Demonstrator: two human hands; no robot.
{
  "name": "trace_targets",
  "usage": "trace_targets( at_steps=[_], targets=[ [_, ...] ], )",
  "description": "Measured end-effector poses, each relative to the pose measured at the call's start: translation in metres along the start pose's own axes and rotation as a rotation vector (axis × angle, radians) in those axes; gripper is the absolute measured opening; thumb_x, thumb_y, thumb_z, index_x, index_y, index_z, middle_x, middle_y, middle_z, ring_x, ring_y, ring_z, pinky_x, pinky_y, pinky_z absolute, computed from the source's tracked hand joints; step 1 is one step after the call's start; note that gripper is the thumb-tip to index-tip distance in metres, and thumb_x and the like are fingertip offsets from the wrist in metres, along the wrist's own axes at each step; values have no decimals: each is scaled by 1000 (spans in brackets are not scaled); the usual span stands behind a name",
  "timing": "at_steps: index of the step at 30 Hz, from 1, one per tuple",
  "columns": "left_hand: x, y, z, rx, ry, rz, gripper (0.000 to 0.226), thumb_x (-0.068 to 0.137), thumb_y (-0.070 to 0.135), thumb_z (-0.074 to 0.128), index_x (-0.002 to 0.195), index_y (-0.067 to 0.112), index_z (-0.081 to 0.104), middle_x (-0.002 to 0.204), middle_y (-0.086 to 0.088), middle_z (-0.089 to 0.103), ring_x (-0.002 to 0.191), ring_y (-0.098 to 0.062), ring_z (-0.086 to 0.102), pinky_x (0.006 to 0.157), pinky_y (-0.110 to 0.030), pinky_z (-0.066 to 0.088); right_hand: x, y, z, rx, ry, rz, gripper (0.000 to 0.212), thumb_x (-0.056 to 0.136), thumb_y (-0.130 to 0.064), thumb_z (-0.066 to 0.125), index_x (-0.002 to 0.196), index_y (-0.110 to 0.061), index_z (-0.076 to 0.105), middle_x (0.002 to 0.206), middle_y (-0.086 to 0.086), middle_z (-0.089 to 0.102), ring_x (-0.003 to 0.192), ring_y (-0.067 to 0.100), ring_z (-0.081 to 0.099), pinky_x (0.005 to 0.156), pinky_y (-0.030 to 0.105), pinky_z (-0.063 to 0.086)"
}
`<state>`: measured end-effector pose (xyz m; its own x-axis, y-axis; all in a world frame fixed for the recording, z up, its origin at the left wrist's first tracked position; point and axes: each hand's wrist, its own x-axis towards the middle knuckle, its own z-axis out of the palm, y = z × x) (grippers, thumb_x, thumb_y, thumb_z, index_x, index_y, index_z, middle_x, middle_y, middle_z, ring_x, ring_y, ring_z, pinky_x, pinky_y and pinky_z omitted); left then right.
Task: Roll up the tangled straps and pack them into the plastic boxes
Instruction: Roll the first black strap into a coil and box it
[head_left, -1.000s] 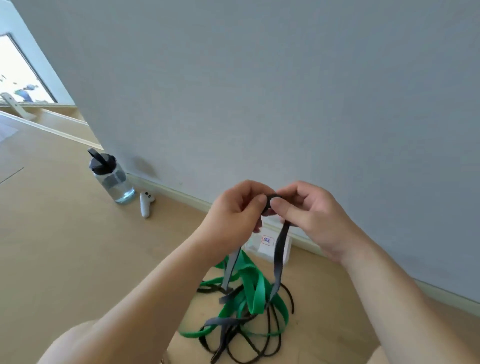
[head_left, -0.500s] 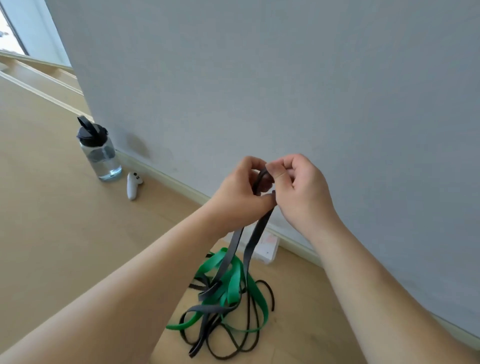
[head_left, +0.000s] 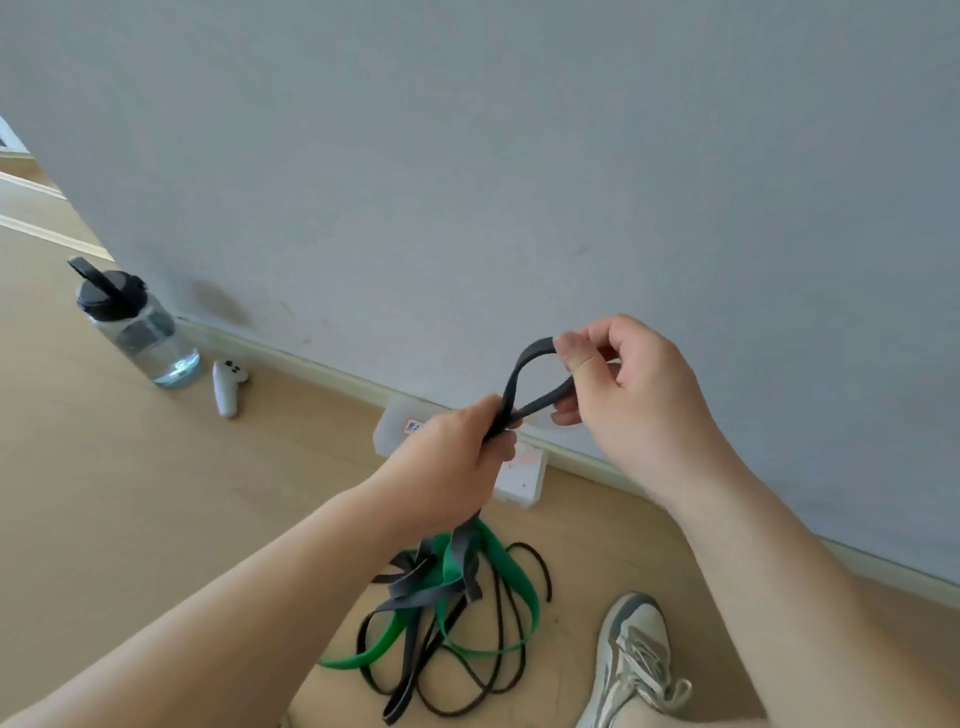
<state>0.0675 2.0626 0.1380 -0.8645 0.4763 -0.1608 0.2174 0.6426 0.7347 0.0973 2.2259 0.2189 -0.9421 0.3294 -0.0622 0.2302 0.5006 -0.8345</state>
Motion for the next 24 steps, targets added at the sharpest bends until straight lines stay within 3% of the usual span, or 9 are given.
trace_targets(
  at_steps=[2,5,7,9,11,14,18,21,24],
  targets=[
    [2,-2,-7,166,10,25,12,107,29,43,108,22,52,90,6,66,80,-21,61,75,-43,54,2,20,-9,-208,9,-26,13,103,-31,58,110,-23,66,103,-2,70,90,15,69,78,30,54],
    [-1,-4,-13,315,54,70,19,108,30,40,118,23,54,95,5,62,84,-22,58,74,-40,52,5,29,-15,-427,-127,-164,49,99,-11,55,143,-33,54,137,-17,55,116,-1,57,94,17,44],
    [-6,-1,-12,336,72,98,23,109,31,39,123,21,55,102,3,65,90,-24,62,78,-44,54,0,20,-10,-439,-323,-183,67,94,-5,50,151,-38,44,149,-26,46,112,-19,50,99,6,36],
    [-7,-2,-8,365,84,110,21,108,28,40,122,20,54,103,2,66,89,-24,63,76,-43,54,-9,12,-1,-552,-490,-199,77,91,-10,53,159,-37,28,157,-22,39,125,-13,49,110,17,38],
    [-5,-4,-3,426,95,132,18,105,19,45,121,21,53,100,3,65,79,-18,57,66,-33,47,-20,8,10,-643,-547,-201,78,90,-22,58,158,-37,23,147,-17,48,130,10,53,105,32,48],
    [-4,-4,1,462,94,148,28,100,13,49,128,21,47,98,4,64,72,-16,49,59,-31,42,-25,12,23,-718,-491,-228,50,96,-32,57,141,-29,34,120,-12,59,105,19,61,79,39,53],
    [-4,-12,-5,357,115,157,37,104,21,48,141,24,44,114,7,65,95,-18,60,75,-36,53,-14,19,25,-728,-473,-215,18,104,-24,44,122,-26,44,111,-4,57,94,21,59,75,40,50],
    [-7,-29,-4,276,-8,46,26,96,21,53,122,25,52,103,10,61,91,-16,59,79,-39,54,-13,15,20,-573,-547,-147,16,108,-32,32,115,-25,44,106,-5,56,88,17,58,74,39,48],
    [-15,-38,0,297,-237,-60,18,90,17,51,103,30,50,101,4,65,91,-24,63,81,-47,56,-12,11,0,-475,-474,-80,21,108,-37,28,111,-25,45,97,-2,57,81,17,56,69,37,44]
  ],
)
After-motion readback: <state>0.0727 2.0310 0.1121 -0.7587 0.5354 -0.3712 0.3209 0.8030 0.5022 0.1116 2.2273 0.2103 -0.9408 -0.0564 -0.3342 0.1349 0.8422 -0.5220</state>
